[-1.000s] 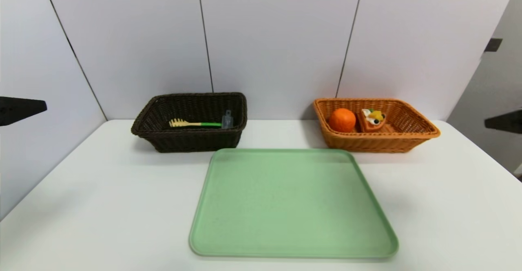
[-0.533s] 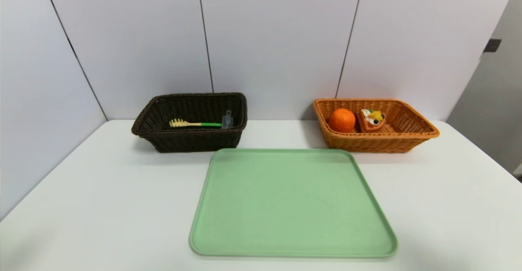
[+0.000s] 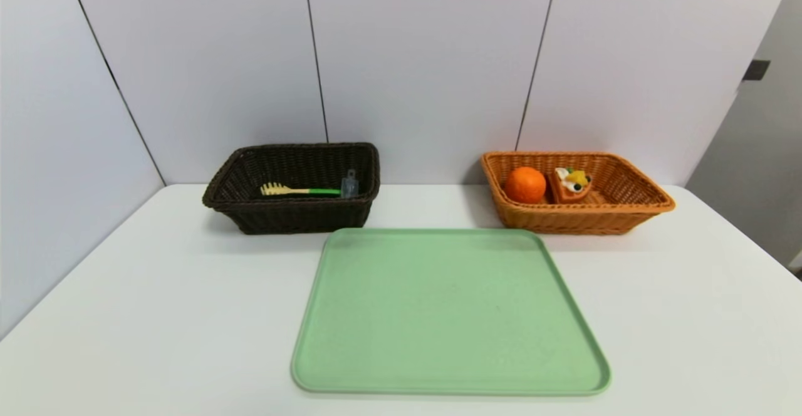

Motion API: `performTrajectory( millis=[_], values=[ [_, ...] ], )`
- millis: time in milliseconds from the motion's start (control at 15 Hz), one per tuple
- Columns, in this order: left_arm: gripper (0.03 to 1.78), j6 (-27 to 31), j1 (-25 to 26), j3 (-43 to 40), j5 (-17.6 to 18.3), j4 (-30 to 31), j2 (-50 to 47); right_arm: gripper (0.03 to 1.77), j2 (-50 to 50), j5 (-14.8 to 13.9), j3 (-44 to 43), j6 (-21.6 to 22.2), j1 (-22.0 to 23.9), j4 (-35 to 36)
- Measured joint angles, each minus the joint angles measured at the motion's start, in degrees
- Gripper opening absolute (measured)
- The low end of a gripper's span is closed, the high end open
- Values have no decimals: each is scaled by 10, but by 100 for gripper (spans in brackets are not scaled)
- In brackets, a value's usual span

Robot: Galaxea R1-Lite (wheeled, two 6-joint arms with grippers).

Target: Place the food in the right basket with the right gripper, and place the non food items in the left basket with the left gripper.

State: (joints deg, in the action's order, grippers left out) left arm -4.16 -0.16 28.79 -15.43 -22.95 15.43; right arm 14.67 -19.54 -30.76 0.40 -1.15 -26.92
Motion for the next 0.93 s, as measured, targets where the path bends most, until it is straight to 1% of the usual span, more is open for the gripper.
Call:
performTrajectory(
  millis=[200,333,400,467,600,733,800,867,933],
  values=[
    [169,40,2,-36,40,1,-88,169,-97,38,37,-34,6,20],
    [169,64,2,-57,55,13,-125,169,-127,55,59,-42,8,95],
    [169,68,2,-67,57,24,-135,169,-135,58,79,-44,9,138],
    [169,73,2,-81,66,42,-143,169,-140,61,104,-47,9,184],
    [169,91,2,-123,89,111,-150,169,-146,71,167,-54,9,284],
    [169,122,2,-192,99,205,-153,169,-148,84,246,-61,9,376],
    [169,131,2,-230,101,255,-154,170,-148,98,276,-65,9,405],
    [169,132,2,-259,103,302,-154,170,-148,117,290,-65,9,411],
    [169,126,2,-272,106,327,-154,170,-148,138,299,-64,9,392]
  ],
)
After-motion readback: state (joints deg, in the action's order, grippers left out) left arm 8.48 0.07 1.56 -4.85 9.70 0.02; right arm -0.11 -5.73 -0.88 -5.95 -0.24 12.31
